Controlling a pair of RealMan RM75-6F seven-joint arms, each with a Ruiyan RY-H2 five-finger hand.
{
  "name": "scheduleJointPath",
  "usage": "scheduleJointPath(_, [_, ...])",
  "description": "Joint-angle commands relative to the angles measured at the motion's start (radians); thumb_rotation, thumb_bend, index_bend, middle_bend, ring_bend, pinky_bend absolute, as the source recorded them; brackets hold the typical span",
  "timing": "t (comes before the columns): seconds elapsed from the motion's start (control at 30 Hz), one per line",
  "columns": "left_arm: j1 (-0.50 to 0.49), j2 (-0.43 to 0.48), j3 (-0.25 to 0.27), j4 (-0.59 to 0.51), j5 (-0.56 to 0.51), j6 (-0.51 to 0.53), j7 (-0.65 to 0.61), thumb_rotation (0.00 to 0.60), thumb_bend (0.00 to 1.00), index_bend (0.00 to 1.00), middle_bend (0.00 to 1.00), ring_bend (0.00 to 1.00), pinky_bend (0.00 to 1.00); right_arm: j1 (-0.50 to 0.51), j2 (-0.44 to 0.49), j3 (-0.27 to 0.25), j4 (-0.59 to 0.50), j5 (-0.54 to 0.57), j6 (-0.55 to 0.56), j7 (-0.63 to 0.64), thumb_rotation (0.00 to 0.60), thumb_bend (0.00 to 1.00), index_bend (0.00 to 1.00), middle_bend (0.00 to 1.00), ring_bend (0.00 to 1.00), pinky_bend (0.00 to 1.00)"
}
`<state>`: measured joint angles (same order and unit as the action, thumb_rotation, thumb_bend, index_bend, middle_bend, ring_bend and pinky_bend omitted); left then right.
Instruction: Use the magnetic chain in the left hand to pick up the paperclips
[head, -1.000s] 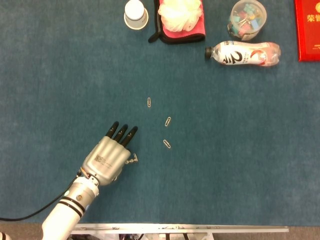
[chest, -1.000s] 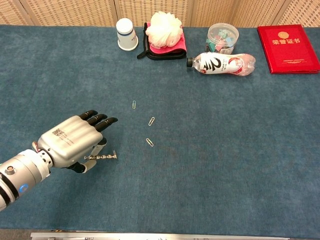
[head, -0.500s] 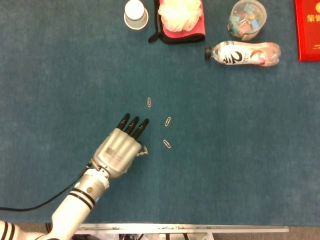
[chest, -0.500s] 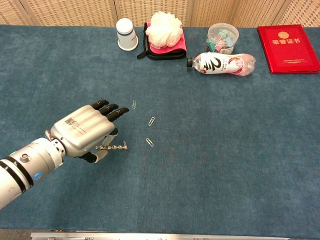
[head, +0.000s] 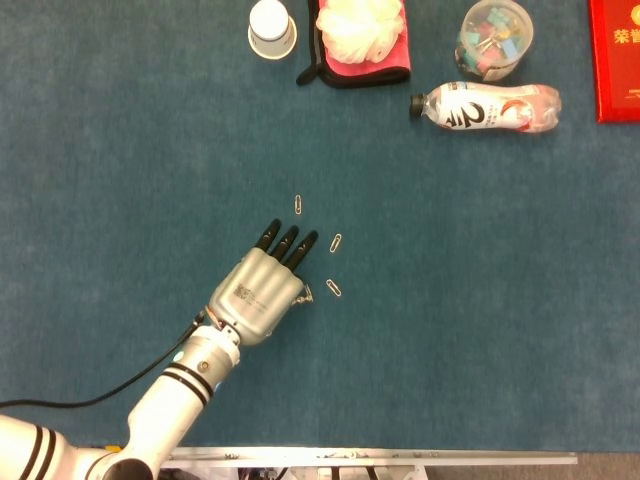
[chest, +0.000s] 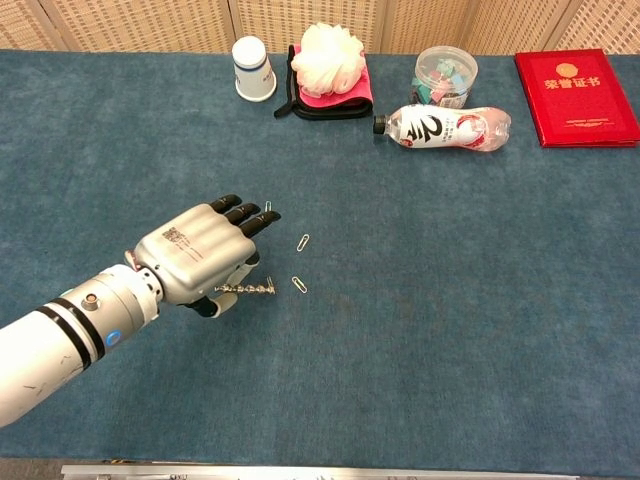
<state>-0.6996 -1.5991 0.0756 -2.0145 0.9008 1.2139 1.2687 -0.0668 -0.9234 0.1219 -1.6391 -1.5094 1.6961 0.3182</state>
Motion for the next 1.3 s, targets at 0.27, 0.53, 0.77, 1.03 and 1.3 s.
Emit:
scheduleJointPath(0.27, [-0.041, -0.030, -0.011, 0.024, -0.038, -0.005, 0.004, 0.600, 0.37, 0.66, 0.00, 0.00, 0.06, -0.001, 0.002, 0.004, 0.000, 0.007, -0.001, 0.005, 0.600, 0.00, 0.03, 0.08, 0.06, 0.33])
scheduleJointPath(0.53, [-0.063, -0.051, -0.011, 0.043, -0.063, 0.004, 0.002, 0.600, 0.37, 0.66, 0.00, 0.00, 0.06, -0.005, 0.004, 0.005, 0.003, 0.006, 0.005, 0.016, 0.600, 0.00, 0.03, 0.08, 0.06, 0.33])
scheduleJointPath(0.77, [-0.087, -0.075, -0.020, 0.050, -0.075, 0.014, 0.010, 0.600, 0.37, 0.66, 0.00, 0.00, 0.06, -0.009, 0.004, 0.006, 0.003, 0.004, 0.012, 0.021, 0.600, 0.00, 0.03, 0.08, 0.06, 0.33])
scheduleJointPath(1.03, [-0.116, -0.098, -0.034, 0.067, -0.107, 0.014, 0.012, 0.600, 0.37, 0.66, 0.00, 0.00, 0.06, -0.009, 0.005, 0.007, 0.004, 0.004, 0.010, 0.024, 0.600, 0.00, 0.03, 0.08, 0.06, 0.33])
scheduleJointPath(1.3, [-0.136, -0.129, -0.033, 0.101, -0.131, 0.019, 0.016, 0.600, 0.37, 0.66, 0.00, 0.00, 0.06, -0.010, 0.006, 0.009, 0.005, 0.007, 0.010, 0.028, 0.600, 0.00, 0.03, 0.08, 0.06, 0.33])
